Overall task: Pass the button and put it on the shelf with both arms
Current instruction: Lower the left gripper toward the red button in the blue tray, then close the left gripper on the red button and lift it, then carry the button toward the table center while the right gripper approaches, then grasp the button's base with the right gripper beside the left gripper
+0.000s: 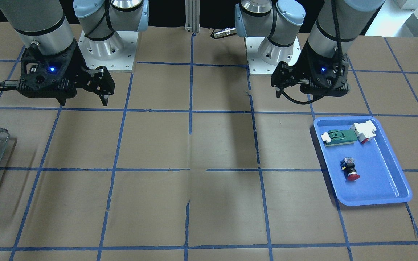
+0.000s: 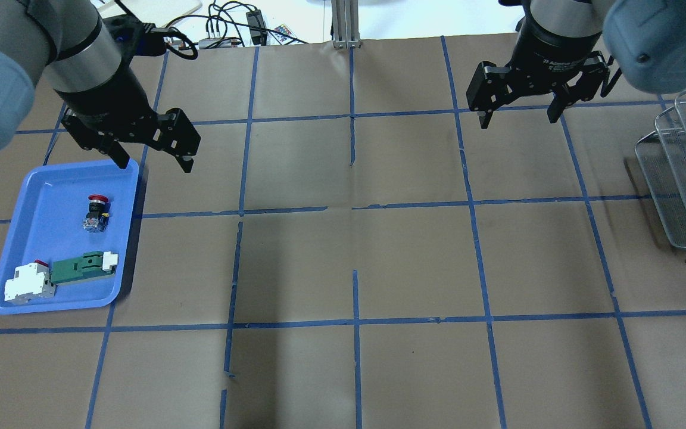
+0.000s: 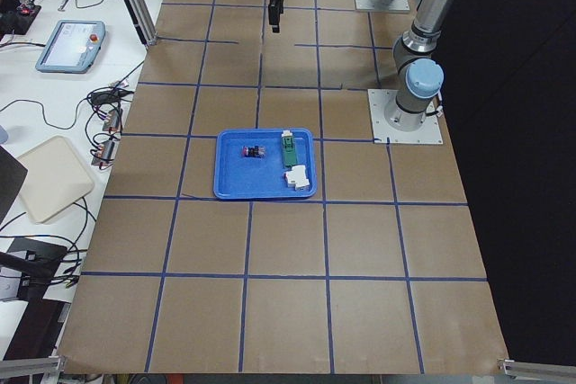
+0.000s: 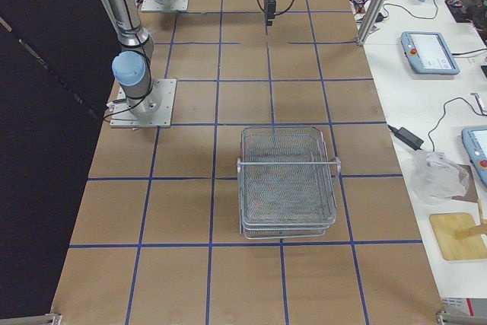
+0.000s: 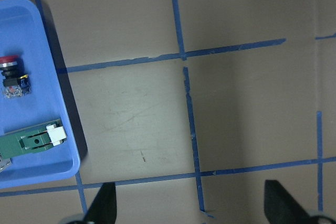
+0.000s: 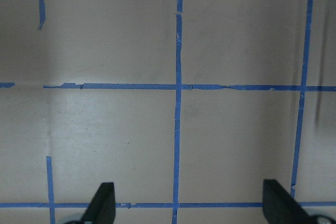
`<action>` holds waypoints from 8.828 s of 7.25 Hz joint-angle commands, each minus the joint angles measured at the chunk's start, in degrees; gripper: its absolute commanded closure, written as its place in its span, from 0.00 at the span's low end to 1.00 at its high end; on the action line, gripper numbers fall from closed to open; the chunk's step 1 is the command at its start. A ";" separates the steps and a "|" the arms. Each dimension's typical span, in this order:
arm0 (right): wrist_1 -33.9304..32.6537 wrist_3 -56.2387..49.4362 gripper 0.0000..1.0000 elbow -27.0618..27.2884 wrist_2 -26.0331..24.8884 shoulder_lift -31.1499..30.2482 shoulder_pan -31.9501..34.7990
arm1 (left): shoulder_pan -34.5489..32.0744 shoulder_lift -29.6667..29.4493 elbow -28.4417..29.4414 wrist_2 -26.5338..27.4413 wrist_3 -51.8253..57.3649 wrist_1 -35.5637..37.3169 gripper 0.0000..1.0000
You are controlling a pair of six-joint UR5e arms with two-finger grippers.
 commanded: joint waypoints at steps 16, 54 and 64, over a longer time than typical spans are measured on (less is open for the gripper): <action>0.00 -0.09 0.00 0.18 0.44 0.00 0.01 | 24.95 -22.65 -14.25 -0.41 33.86 38.66 1.00; 4.48 -93.52 0.01 0.61 31.91 -3.17 -9.57 | -24.81 -14.47 -1.24 -42.78 48.69 53.25 1.00; 3.60 -94.13 1.00 0.26 31.46 -3.43 -9.49 | -24.55 -13.51 -1.07 -39.99 46.59 52.99 0.00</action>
